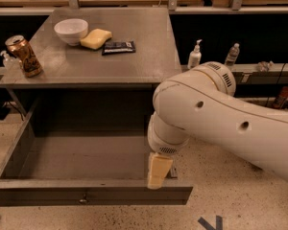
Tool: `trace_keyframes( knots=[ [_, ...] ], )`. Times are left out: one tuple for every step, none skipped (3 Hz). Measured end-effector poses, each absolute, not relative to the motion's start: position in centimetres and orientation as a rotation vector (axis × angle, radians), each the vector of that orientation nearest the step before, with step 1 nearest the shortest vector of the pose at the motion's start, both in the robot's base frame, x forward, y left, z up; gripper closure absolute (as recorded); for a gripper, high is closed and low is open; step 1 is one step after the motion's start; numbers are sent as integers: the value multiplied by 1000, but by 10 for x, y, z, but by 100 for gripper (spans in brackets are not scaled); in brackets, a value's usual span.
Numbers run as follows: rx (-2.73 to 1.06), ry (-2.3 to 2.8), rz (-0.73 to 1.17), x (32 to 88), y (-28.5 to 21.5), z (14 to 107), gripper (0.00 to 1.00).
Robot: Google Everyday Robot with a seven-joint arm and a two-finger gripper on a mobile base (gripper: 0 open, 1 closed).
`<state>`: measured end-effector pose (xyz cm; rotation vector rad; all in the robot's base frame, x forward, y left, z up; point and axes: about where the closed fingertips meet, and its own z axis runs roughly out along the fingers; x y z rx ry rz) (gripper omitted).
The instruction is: Close top drawer
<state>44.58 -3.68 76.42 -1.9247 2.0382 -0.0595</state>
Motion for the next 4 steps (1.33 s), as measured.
trace_keyframes(
  knots=[
    [-1964, 2047, -10, 436, -23, 736, 0],
    [-2046, 2056, 39, 421, -1, 689, 2],
    [-2097, 2047, 70, 415, 14, 661, 13],
    [-2109, 2017, 56, 428, 24, 655, 24]
  ],
)
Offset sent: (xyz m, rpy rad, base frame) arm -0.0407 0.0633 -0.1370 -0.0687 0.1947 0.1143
